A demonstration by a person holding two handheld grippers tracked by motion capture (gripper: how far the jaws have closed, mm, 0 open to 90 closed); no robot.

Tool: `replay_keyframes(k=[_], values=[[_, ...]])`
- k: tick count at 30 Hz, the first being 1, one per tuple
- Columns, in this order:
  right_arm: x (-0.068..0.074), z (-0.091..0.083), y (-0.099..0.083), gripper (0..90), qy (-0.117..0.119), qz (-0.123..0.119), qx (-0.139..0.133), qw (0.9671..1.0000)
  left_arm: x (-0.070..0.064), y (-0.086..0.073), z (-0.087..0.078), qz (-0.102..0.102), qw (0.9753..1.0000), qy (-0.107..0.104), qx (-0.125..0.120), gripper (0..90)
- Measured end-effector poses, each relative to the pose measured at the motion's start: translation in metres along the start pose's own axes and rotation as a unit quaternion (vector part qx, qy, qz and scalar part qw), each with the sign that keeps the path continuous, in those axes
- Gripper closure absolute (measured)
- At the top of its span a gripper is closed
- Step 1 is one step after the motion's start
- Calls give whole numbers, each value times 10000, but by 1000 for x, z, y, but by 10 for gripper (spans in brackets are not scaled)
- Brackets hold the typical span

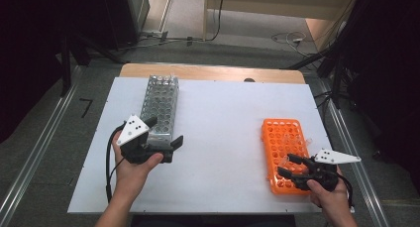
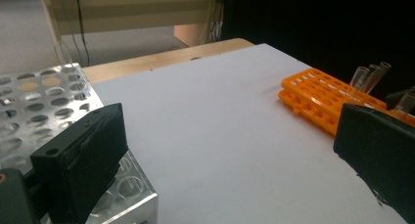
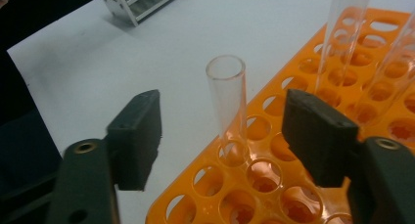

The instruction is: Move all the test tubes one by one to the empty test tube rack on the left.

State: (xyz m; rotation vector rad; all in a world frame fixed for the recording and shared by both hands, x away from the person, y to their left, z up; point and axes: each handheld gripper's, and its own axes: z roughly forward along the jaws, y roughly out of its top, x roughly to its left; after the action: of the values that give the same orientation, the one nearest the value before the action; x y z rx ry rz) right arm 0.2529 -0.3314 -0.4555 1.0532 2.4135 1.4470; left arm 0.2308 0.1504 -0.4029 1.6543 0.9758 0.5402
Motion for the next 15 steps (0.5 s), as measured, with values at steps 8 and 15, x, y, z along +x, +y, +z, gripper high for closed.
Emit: replay_keyframes(k=[8,15], values=[[1,8,-4,528,-138,-69,268,9995,-9,-18,-6,-99,9998,-123,127,0],[0,13,-7,656,-289,-90,348,9989,-15,-21,-3,-60,9997,-181,137,0]])
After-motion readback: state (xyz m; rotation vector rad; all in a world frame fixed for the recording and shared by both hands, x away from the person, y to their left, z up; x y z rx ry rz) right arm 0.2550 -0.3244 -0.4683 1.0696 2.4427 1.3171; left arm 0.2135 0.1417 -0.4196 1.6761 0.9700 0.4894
